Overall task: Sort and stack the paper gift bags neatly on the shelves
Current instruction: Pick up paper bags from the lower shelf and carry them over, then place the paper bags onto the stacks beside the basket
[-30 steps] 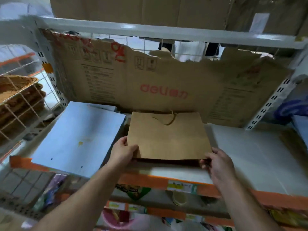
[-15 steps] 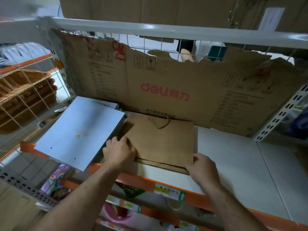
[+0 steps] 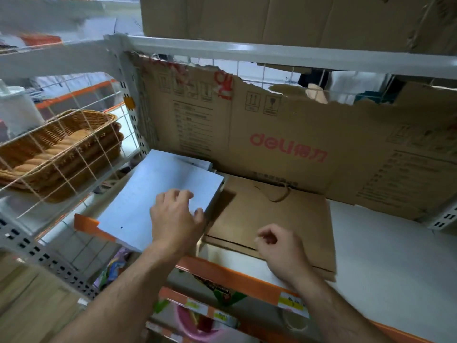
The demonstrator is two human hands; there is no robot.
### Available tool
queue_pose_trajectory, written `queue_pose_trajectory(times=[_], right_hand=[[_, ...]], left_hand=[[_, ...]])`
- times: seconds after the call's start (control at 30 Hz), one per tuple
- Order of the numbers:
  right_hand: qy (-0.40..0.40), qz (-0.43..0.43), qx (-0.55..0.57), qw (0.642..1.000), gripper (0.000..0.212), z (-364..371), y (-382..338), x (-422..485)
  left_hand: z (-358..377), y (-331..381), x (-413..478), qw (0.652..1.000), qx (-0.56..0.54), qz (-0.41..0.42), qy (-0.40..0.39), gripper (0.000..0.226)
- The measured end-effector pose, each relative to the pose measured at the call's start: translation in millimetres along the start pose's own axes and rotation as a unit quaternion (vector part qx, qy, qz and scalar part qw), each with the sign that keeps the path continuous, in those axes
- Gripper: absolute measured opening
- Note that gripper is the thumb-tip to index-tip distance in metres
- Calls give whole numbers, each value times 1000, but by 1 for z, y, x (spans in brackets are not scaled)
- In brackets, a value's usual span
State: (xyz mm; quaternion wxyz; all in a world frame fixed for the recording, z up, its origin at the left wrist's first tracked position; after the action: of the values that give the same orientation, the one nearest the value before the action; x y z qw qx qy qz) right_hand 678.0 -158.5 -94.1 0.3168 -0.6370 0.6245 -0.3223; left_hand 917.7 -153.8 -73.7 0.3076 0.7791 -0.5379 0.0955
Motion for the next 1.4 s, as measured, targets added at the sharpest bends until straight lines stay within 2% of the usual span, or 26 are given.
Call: queue_pose_trajectory(times=[0.17, 0.27, 0.4, 0.57, 0.67, 0.83, 0.97, 1.1, 1.2, 1.3, 1.4], right_hand=[[-75, 23, 65, 995, 10, 69, -49, -5], [-73, 38, 73, 994, 19, 103, -70, -4], [-46, 58, 70, 995, 15, 130, -91, -4], [8, 41, 34, 999, 19, 144, -111, 8], [31, 30, -1, 999, 26, 149, -122, 26], [-19, 40, -104, 994, 57, 161, -127, 36], [-35, 37, -107, 993, 68, 160, -127, 34], [3, 29, -53, 998, 58, 149, -126, 30], [38, 25, -80, 996, 59, 131, -116, 22], [78, 1, -169, 982, 53, 99, -99, 9], [102, -3, -266, 959, 53, 60, -75, -9]], left_hand=[[-19, -72, 34, 993, 8, -109, -36, 58], [-25, -108, 49, 986, 37, -149, -72, 64], [-21, -133, 61, 978, 50, -141, -147, 61], [-19, -143, 79, 982, -13, -140, -125, 58], [-14, -147, 92, 979, -6, -138, -151, 58], [2, -153, 91, 967, -3, -141, -213, 57], [3, -154, 94, 968, 0, -133, -214, 57], [-4, -131, 90, 987, 39, -60, -143, 61], [-4, -96, 79, 994, -42, 51, -86, 56], [8, -50, 59, 972, -117, 151, -137, 47], [17, -2, 29, 942, -130, 251, -181, 52]])
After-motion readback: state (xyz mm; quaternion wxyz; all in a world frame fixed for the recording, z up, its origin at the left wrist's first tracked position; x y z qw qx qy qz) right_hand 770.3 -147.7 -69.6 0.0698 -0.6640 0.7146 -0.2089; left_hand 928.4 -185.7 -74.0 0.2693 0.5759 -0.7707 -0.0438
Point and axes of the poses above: each hand's wrist, its own x-axis towards the middle knuckle, its own z-axis out of the palm, y = z × x, the point moved 2 cm from there along x, towards the middle knuckle, and after that the axes turned 9 degrees about y, right-handed, at the moved point
